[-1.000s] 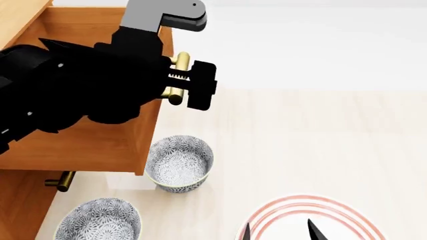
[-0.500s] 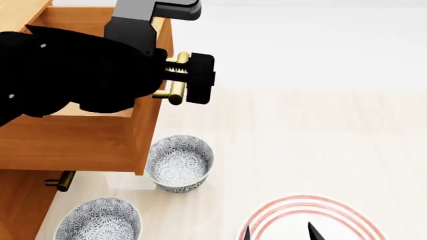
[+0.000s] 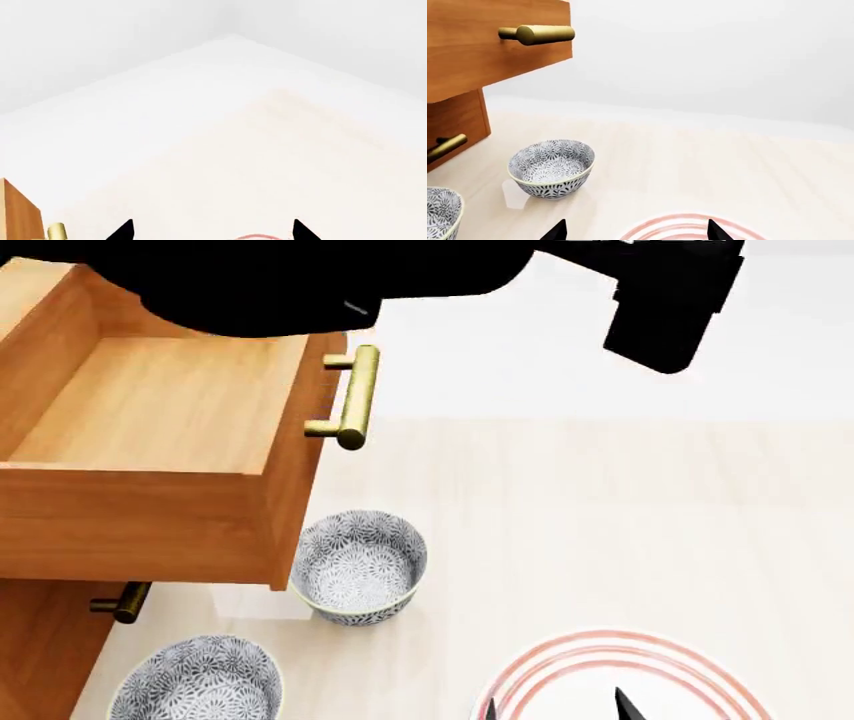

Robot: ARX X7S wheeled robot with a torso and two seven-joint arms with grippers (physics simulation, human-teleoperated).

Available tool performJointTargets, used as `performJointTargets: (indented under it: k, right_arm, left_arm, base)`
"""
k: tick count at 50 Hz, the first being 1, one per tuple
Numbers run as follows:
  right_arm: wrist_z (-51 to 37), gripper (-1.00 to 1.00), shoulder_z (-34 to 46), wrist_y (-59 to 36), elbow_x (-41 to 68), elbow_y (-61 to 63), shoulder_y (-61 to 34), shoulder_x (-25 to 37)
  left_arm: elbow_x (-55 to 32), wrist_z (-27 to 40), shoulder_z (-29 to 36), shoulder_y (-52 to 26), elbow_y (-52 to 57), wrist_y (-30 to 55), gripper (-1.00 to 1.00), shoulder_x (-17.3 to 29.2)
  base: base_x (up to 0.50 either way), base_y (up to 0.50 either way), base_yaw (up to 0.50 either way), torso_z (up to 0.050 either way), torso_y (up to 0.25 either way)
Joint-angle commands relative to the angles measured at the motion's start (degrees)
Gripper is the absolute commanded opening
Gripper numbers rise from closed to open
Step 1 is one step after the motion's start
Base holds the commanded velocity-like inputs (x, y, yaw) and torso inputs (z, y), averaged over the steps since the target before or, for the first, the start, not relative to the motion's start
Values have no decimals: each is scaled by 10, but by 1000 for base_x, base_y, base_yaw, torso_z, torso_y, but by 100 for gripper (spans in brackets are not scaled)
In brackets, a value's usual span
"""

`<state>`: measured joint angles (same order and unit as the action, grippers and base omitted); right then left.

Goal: Open the top drawer of the cabinet.

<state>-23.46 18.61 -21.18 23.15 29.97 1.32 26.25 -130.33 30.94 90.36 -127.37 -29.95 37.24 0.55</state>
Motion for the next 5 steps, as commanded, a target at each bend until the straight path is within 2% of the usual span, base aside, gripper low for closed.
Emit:
performJointTargets:
  k: [1, 2, 5]
  right_arm:
    - [-8, 100, 1, -3, -2, 18, 7, 5]
    - [-8, 100, 1, -3, -2, 19, 7, 5]
    - [-11, 100, 2, -8, -1, 25, 5, 5]
  left_arm:
    - [115, 5, -164, -76, -83, 147, 100, -6]
    - [186, 7, -240, -76, -97, 197, 100, -6]
    - [265, -1, -314, -76, -104, 249, 100, -5]
  base:
    - [0, 0, 0, 0, 0]
    - [0, 0, 0, 0, 0]
    - [0, 0, 0, 0, 0]
